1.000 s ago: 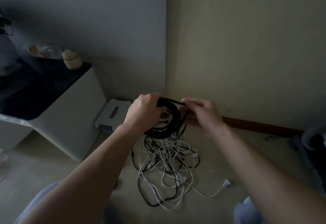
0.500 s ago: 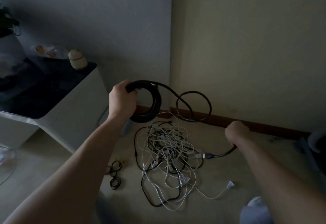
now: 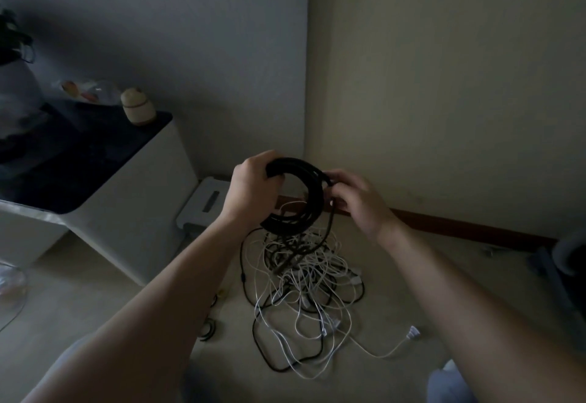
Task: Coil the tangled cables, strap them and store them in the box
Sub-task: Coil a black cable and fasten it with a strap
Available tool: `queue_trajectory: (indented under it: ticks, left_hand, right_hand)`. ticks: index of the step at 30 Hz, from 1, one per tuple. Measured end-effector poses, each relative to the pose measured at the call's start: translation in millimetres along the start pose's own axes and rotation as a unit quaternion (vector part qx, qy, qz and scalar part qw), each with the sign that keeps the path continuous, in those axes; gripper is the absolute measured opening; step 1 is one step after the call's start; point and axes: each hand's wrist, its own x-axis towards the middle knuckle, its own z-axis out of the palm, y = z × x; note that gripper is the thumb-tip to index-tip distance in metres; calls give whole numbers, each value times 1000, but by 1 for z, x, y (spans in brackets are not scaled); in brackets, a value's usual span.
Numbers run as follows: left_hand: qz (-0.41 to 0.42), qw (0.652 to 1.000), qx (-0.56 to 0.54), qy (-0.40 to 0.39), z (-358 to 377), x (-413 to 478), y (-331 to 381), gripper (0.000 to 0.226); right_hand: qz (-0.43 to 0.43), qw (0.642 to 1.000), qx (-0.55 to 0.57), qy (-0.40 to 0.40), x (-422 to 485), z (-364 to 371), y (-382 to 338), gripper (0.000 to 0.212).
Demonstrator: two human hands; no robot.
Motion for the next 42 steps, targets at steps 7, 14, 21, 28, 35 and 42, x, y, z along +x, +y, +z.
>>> queue_trajectory:
  ticks: [7,14,21,28,35,42]
  left_hand:
    - [15,989,126,80,-2,-7,6,22]
    - [-46,987,6,155,6,0,11,13]
    - [-243,930,-219,169,33,-8,22,26]
    - [-325,847,-412,85,39,-15,23,24]
    - [-324,921,-214,-24,33,-9,9,10]
    - [178,957,222,-56,10,-8,12,75]
  right_hand:
    - [-25,999,-13,24,1,3,7,24]
    - [21,997,-76,-6,-6,14,14,23]
    - [47,987,80,128,-13,42,4,21]
    - [0,982,166,93,-13,38,-9,43]
    - [24,984,130,119,-9,30,-8,32]
    - [-8,996,-80,-37,-7,15,-9,24]
